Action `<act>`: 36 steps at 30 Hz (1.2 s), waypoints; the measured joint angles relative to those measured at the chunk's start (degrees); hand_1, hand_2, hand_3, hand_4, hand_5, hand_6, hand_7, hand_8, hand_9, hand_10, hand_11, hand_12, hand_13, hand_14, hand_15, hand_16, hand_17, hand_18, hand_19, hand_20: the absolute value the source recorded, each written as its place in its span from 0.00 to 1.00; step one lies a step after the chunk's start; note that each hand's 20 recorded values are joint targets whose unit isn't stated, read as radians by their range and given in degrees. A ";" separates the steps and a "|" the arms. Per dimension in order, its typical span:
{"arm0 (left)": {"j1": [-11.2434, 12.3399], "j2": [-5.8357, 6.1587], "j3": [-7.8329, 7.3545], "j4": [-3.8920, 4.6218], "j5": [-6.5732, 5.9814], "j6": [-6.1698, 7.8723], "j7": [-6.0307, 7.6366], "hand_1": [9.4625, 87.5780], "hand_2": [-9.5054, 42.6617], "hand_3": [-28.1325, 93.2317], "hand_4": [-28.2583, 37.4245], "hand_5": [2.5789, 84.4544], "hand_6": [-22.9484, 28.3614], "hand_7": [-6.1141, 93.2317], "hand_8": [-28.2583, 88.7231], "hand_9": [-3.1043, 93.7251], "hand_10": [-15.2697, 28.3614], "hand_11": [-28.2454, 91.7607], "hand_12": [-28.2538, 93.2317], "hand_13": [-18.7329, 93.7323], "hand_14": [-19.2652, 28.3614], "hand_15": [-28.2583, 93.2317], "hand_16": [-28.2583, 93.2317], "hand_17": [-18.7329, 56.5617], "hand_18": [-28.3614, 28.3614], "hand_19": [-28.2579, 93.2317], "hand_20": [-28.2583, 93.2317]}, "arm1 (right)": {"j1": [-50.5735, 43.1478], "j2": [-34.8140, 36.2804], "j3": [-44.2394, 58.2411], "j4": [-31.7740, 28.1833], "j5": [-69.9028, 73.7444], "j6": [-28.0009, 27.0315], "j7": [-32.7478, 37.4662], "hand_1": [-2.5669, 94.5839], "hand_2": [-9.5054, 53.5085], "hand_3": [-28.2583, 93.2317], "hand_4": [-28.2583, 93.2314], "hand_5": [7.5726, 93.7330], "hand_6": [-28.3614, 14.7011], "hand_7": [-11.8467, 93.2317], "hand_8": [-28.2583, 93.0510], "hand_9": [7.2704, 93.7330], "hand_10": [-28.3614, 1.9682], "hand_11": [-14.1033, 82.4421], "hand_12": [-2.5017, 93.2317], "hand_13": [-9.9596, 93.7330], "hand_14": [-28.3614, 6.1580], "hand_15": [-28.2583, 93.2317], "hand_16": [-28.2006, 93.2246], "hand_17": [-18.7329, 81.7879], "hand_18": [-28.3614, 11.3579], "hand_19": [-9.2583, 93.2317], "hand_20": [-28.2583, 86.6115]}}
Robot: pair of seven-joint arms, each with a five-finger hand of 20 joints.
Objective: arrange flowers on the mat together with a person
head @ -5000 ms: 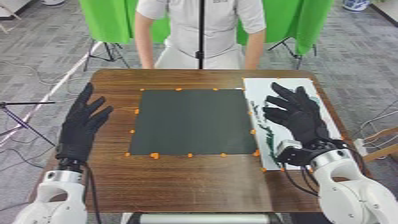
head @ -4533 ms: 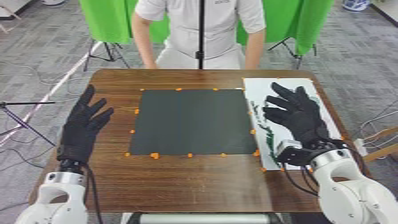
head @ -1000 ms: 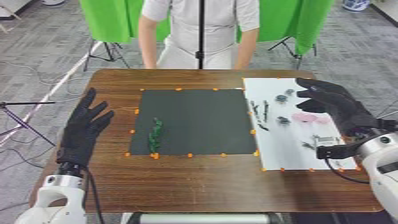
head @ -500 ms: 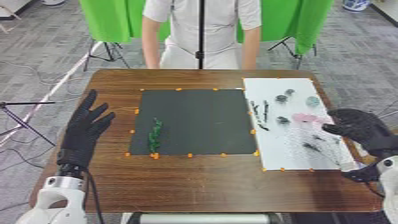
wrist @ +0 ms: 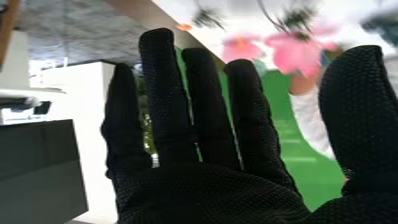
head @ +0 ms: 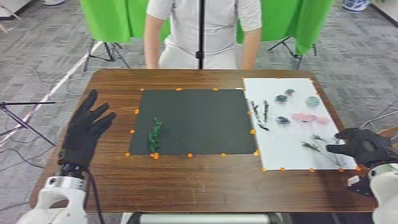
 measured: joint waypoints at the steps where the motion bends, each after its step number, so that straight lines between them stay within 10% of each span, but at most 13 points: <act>1: 0.00 -0.02 -0.03 0.00 0.00 0.00 -0.03 0.15 0.28 0.85 0.00 0.25 0.36 0.18 0.16 0.31 0.63 0.31 0.35 0.36 0.81 0.39 0.24 0.09 1.00 0.62 0.21 | 0.04 0.20 -0.38 0.22 -0.23 -0.10 0.41 0.33 0.10 0.79 0.02 0.49 0.67 0.29 0.13 0.56 0.52 0.37 0.19 0.61 0.46 0.62 0.35 0.34 0.12 0.64 0.49; 7: 0.09 -0.18 -0.33 -0.01 0.00 -0.03 -0.10 0.15 0.27 0.85 0.00 0.25 0.36 0.18 0.16 0.31 0.63 0.31 0.35 0.36 0.81 0.39 0.24 0.09 1.00 0.62 0.21 | 1.88 2.17 -5.67 2.31 -3.20 -0.14 3.09 0.35 0.09 0.78 0.02 0.52 0.67 0.29 0.13 0.59 0.53 0.37 0.18 0.63 0.48 0.61 0.35 0.36 0.11 0.64 0.48; 17: 0.00 -0.24 -0.28 -0.01 -0.01 -0.16 -0.09 0.16 0.27 0.85 0.00 0.25 0.36 0.18 0.16 0.31 0.63 0.31 0.35 0.36 0.81 0.39 0.24 0.09 1.00 0.62 0.21 | 10.53 6.36 -17.21 5.85 -10.14 2.70 7.57 0.61 0.07 0.65 0.01 0.86 0.77 0.30 0.23 0.89 0.67 0.41 0.21 0.79 0.66 0.63 0.39 0.45 0.22 0.70 0.49; 36: 0.89 -0.07 -1.09 -0.67 -0.10 -0.03 -0.05 0.16 0.27 0.85 0.01 0.25 0.36 0.18 0.16 0.31 0.63 0.31 0.35 0.36 0.81 0.39 0.24 0.09 1.00 0.62 0.21 | 12.43 7.04 -15.83 1.13 -9.54 7.28 11.35 0.58 0.05 0.69 0.02 0.89 0.77 0.29 0.25 0.93 0.65 0.45 0.24 0.82 0.65 0.68 0.41 0.45 0.23 0.74 0.50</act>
